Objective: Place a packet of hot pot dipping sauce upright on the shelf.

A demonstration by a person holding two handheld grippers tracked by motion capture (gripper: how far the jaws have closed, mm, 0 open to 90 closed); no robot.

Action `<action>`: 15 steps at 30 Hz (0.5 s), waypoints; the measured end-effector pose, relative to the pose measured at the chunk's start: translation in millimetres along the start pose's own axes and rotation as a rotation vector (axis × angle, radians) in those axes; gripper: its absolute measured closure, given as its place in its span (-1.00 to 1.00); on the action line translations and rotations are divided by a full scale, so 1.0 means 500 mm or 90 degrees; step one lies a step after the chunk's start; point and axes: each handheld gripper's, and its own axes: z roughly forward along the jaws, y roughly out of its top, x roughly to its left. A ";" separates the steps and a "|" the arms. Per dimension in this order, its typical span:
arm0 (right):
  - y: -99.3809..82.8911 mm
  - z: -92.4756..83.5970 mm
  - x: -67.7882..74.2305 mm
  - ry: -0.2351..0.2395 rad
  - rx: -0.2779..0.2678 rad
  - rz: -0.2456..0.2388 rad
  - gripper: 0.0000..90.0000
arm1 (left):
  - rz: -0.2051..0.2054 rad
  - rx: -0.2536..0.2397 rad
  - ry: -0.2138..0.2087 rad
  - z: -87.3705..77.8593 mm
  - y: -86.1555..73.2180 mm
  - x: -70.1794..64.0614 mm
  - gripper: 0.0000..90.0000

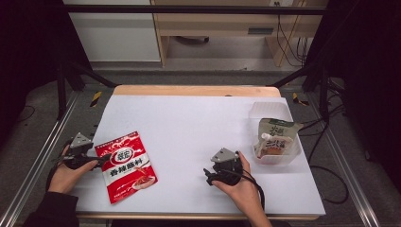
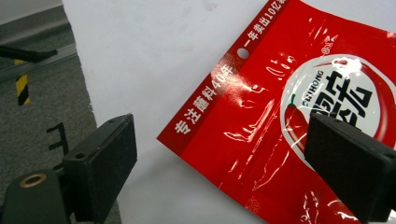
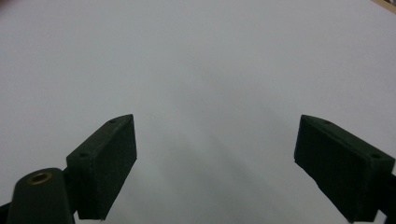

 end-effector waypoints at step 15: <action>0.000 -0.001 0.000 0.000 -0.002 -0.005 -0.69 | -0.018 -0.002 -0.037 0.001 0.000 -0.005 -0.69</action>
